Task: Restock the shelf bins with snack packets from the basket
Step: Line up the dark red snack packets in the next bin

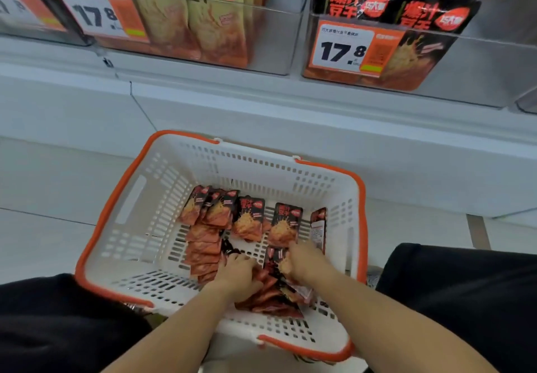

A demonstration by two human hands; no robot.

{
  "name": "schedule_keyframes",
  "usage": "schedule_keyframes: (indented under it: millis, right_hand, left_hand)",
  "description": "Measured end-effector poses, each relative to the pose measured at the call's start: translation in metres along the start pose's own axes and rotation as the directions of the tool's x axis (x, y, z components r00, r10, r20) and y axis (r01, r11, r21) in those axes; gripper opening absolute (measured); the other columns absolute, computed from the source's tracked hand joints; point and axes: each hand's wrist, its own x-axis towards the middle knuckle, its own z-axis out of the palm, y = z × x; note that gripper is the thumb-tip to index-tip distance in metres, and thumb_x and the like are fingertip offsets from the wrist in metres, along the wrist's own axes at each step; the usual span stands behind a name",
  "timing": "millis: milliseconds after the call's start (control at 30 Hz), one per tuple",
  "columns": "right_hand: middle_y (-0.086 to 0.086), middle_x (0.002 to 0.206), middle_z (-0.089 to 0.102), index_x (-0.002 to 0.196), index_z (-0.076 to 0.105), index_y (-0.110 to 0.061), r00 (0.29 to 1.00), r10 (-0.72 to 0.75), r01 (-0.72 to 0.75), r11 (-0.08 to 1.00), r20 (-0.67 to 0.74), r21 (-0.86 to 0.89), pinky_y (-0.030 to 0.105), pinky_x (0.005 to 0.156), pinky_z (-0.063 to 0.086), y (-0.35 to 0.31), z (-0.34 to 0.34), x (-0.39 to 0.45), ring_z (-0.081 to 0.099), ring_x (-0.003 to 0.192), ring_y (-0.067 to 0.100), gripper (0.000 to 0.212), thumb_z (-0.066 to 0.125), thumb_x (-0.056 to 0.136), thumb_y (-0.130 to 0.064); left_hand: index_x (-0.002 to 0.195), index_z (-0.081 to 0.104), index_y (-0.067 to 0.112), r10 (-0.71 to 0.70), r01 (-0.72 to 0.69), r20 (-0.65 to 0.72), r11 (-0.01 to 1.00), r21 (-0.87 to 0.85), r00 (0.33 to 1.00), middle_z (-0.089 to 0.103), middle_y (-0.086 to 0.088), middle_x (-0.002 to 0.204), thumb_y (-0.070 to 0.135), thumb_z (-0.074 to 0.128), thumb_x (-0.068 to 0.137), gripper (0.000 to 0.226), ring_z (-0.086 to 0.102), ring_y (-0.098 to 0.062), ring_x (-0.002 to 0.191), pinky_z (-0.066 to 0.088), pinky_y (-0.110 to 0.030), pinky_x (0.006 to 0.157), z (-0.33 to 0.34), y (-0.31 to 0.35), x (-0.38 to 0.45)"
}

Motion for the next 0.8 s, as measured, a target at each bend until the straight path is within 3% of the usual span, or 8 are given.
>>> schedule_keyframes:
  millis: [100, 200, 333, 433, 500, 567, 700, 800]
  right_hand:
    - [0.011, 0.108, 0.06, 0.121, 0.051, -0.012, 0.991, -0.045, 0.048, 0.999, -0.128, 0.018, 0.038, 0.078, 0.043, -0.006, -0.013, 0.002, 0.057, 0.104, 0.032, 0.029, 0.06, 0.093, -0.016]
    - [0.005, 0.087, 0.056, 0.087, 0.049, -0.019, 0.993, 0.031, -0.007, 0.979, -0.116, 0.205, 0.036, 0.065, 0.04, -0.01, -0.039, -0.002, 0.063, 0.1, 0.034, 0.014, 0.063, 0.091, -0.016]
    - [0.01, 0.115, 0.069, 0.108, 0.067, -0.006, 0.979, 0.175, -0.088, 0.827, -0.107, 0.555, 0.042, 0.094, 0.053, -0.003, -0.08, -0.007, 0.066, 0.103, 0.026, 0.025, 0.072, 0.088, -0.018]
    - [0.008, 0.097, 0.073, 0.105, 0.067, -0.008, 0.985, 0.12, 0.031, 0.575, -0.121, 0.818, 0.042, 0.084, 0.06, 0.005, -0.112, -0.022, 0.071, 0.085, 0.023, 0.023, 0.076, 0.085, -0.013]
    - [0.007, 0.09, 0.076, 0.097, 0.069, -0.01, 0.991, 0.048, 0.093, 0.437, -0.126, 0.895, 0.038, 0.077, 0.061, 0.008, -0.129, -0.034, 0.074, 0.078, 0.024, 0.014, 0.074, 0.086, -0.004]
    - [0.012, 0.088, 0.076, 0.088, 0.07, -0.009, 0.987, 0.038, 0.129, 0.422, -0.159, 0.898, 0.039, 0.078, 0.062, 0.009, -0.143, -0.045, 0.074, 0.077, 0.026, 0.009, 0.074, 0.085, -0.001]
    - [0.007, 0.099, 0.076, 0.106, 0.073, -0.017, 0.947, -0.066, 0.255, 0.748, -0.313, 0.612, 0.043, 0.089, 0.055, 0.012, -0.186, -0.063, 0.071, 0.093, 0.023, 0.023, 0.075, 0.084, -0.021]
    - [0.002, 0.101, 0.075, 0.113, 0.069, -0.019, 0.884, -0.136, 0.37, 0.788, -0.448, 0.492, 0.042, 0.085, 0.057, 0.02, -0.235, -0.103, 0.07, 0.09, 0.016, 0.031, 0.078, 0.083, -0.021]
  left_hand:
    - [0.134, 0.05, 0.023, -0.028, 0.028, 0.035, 1.0, -0.007, 0.999, 0.041, -0.006, 0.144, 0.049, 0.058, 0.092, 0.049, 0.028, -0.03, 0.139, 0.026, -0.05, 0.115, -0.005, 0.0, 0.005]
    - [0.134, 0.049, 0.016, -0.124, 0.127, 0.038, 0.987, -0.1, 0.992, 0.041, -0.013, 0.143, 0.057, 0.057, 0.09, 0.061, 0.029, -0.035, 0.137, 0.031, -0.049, 0.112, -0.013, 0.009, 0.008]
    - [0.137, 0.046, 0.016, -0.263, 0.127, -0.264, 0.89, -0.438, 0.928, 0.046, -0.01, 0.139, 0.067, 0.059, 0.085, 0.074, 0.04, -0.029, 0.131, 0.04, -0.043, 0.107, -0.037, 0.02, 0.012]
    - [0.121, 0.056, 0.009, -0.244, -0.139, -0.253, 0.405, -0.904, 0.936, 0.068, -0.002, 0.101, 0.046, 0.071, 0.088, 0.051, 0.065, -0.015, 0.086, 0.056, -0.026, 0.071, -0.076, 0.038, 0.003]
    - [0.109, 0.065, 0.003, -0.216, -0.293, -0.325, 0.168, -0.941, 0.921, 0.072, 0.001, 0.078, 0.031, 0.071, 0.091, 0.034, 0.066, -0.015, 0.069, 0.053, -0.025, 0.059, -0.101, 0.049, -0.003]
    - [0.104, 0.071, 0.007, -0.2, -0.43, -0.461, 0.181, -0.884, 0.864, 0.075, 0.003, 0.08, 0.021, 0.07, 0.092, 0.018, 0.069, -0.017, 0.073, 0.052, -0.022, 0.06, -0.123, 0.059, -0.011]
    - [0.1, 0.072, 0.014, -0.076, -0.575, -0.627, 0.327, -0.75, 0.775, 0.077, 0.0, 0.089, 0.014, 0.073, 0.089, 0.011, 0.07, -0.017, 0.084, 0.055, -0.031, 0.073, -0.163, 0.076, -0.033]
    - [0.091, 0.07, 0.013, 0.018, -0.67, -0.721, 0.386, -0.634, 0.693, 0.073, -0.002, 0.077, 0.011, 0.075, 0.087, 0.006, 0.067, -0.01, 0.073, 0.053, -0.025, 0.069, -0.193, 0.103, -0.062]
